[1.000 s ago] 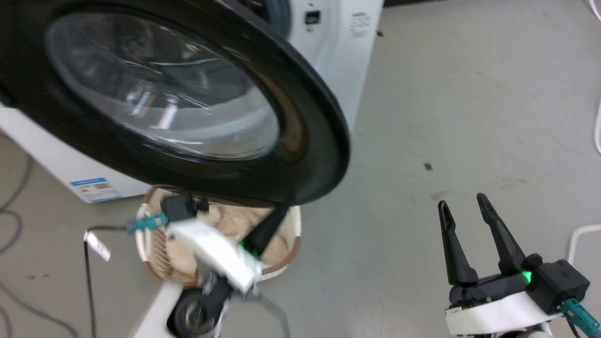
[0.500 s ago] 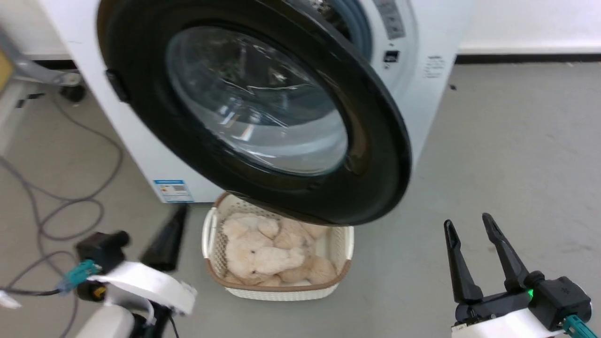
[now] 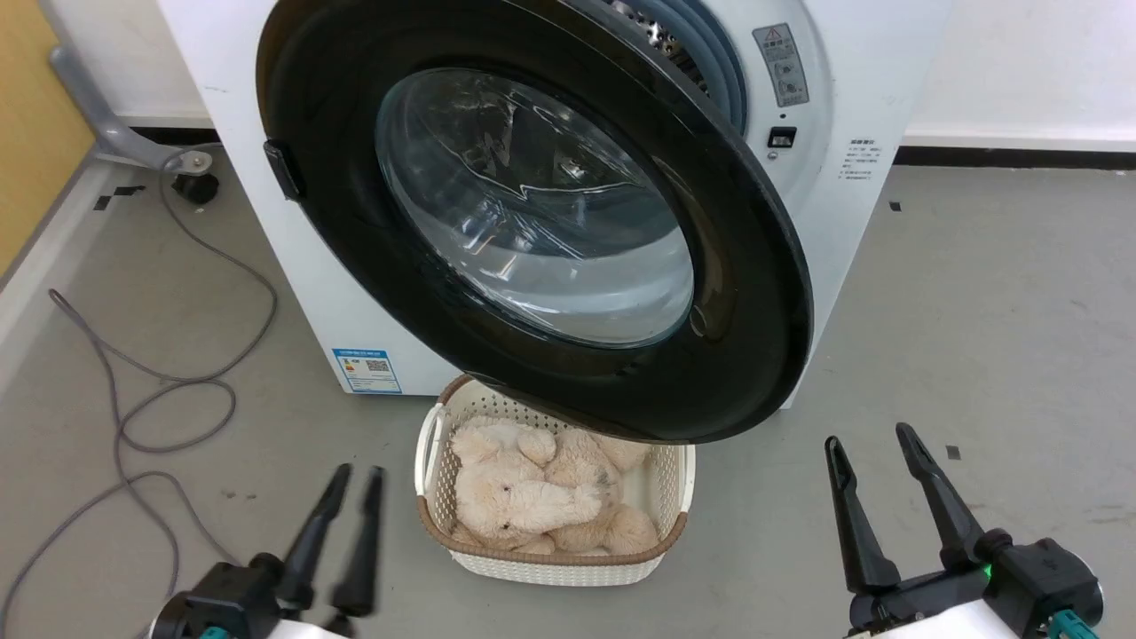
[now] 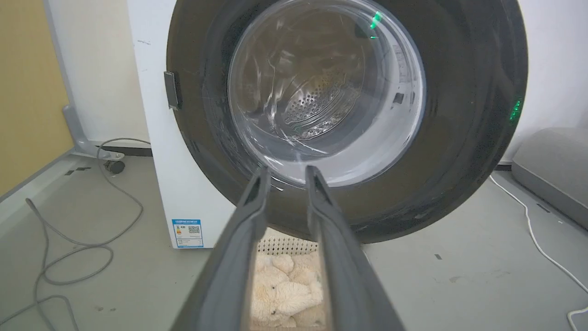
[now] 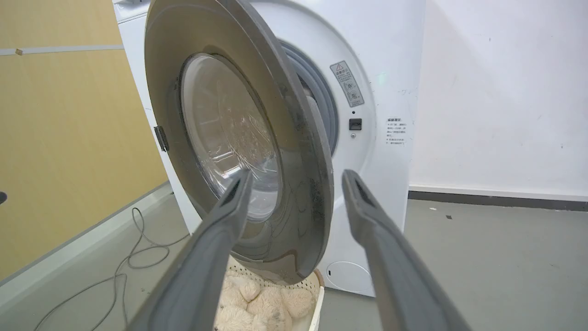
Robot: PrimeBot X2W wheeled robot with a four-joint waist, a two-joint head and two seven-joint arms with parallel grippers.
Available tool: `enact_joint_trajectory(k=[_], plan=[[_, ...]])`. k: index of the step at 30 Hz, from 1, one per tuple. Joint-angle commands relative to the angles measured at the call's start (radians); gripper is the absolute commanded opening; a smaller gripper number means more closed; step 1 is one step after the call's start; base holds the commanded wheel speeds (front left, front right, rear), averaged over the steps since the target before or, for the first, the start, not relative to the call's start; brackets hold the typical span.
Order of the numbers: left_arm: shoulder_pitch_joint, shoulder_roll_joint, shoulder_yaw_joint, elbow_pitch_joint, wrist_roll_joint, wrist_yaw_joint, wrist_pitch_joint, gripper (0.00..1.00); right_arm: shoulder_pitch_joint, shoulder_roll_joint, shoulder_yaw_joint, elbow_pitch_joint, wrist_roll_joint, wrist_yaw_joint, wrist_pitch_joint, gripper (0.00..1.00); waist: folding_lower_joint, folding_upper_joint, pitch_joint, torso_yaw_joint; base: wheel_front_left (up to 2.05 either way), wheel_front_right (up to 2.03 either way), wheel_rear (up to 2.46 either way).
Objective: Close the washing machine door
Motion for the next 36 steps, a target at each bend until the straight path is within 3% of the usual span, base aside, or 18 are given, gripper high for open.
enact_joint_trajectory(k=[1,11,12,13,21,28,36], plan=[[0.004,-0.003,0.002,0.001,0.005,-0.004,-0.005,1.0,0.013,-0.005,0.002,0.002,0.003,0.001,-0.004,1.0,0.0,0.0,0.0,0.001,0.0,0.0,0.0],[-0.009,-0.049,0.022,0.013,0.072,-0.038,-0.005,1.0,0.017,-0.013,-0.001,0.007,0.0,0.001,-0.004,1.0,0.0,0.0,0.009,0.017,0.0,0.0,0.0],[-0.012,-0.052,0.022,0.011,0.075,-0.039,-0.005,1.0,0.014,-0.018,0.002,0.011,-0.001,0.001,-0.004,0.68,0.0,0.0,0.013,0.019,0.0,0.0,0.0],[-0.014,-0.054,0.023,0.01,0.079,-0.04,-0.005,1.0,0.009,-0.024,0.005,0.011,0.004,0.001,-0.004,0.0,0.0,0.0,0.017,0.02,0.0,0.0,0.0],[-0.059,-0.07,0.006,0.006,0.085,-0.043,-0.005,1.0,-0.086,-0.16,0.129,0.024,0.048,0.001,-0.004,0.0,0.0,0.0,0.074,0.046,0.0,0.0,0.0],[-0.115,-0.074,-0.005,0.0,0.077,-0.043,-0.005,1.0,-0.255,-0.279,0.254,0.117,0.118,0.001,-0.004,0.0,0.0,0.0,0.15,0.076,0.0,0.0,0.0],[-0.166,-0.073,-0.022,-0.004,0.077,-0.043,-0.005,1.0,-0.475,-0.371,0.295,0.232,0.212,0.001,0.009,0.0,0.0,0.0,0.239,0.112,0.0,0.0,0.0]])
